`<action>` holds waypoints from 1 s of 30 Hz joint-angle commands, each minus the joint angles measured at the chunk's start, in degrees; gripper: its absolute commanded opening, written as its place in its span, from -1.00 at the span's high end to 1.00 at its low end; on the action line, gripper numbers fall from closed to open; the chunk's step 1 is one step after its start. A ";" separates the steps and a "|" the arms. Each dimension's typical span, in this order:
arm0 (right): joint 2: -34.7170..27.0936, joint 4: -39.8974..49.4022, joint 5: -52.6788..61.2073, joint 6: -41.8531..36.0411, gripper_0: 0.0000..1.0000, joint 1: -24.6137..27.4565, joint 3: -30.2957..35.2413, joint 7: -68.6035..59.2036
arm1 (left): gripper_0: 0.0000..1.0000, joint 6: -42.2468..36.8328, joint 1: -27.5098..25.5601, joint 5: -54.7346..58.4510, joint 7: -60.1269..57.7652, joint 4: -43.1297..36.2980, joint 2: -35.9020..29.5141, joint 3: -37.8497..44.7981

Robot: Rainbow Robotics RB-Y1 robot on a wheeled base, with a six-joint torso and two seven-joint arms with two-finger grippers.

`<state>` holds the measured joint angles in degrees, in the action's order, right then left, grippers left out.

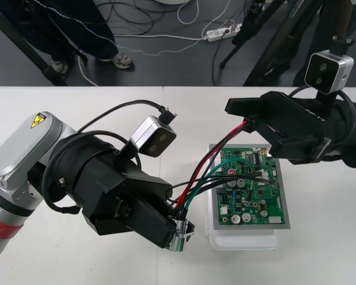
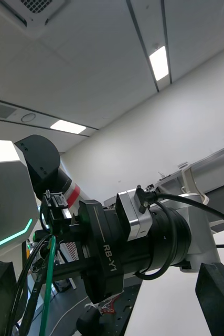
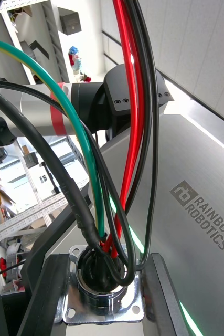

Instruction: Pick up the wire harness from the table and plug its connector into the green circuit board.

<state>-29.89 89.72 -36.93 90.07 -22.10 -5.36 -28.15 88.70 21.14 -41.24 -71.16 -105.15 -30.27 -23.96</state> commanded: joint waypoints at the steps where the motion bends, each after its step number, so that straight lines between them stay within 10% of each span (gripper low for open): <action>1: -0.52 0.54 2.12 -0.07 -1.00 -1.90 -0.79 -1.82 | 1.00 1.30 1.27 0.99 2.26 -2.08 1.26 -0.65; 30: 2.64 1.16 7.13 -0.07 -1.00 -5.06 -5.10 -3.05 | 1.00 1.30 1.19 1.34 2.26 -2.17 1.26 -0.65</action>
<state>-28.26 89.72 -31.28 90.07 -25.17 -9.32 -28.49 88.70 21.14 -41.07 -71.16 -105.20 -30.19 -23.96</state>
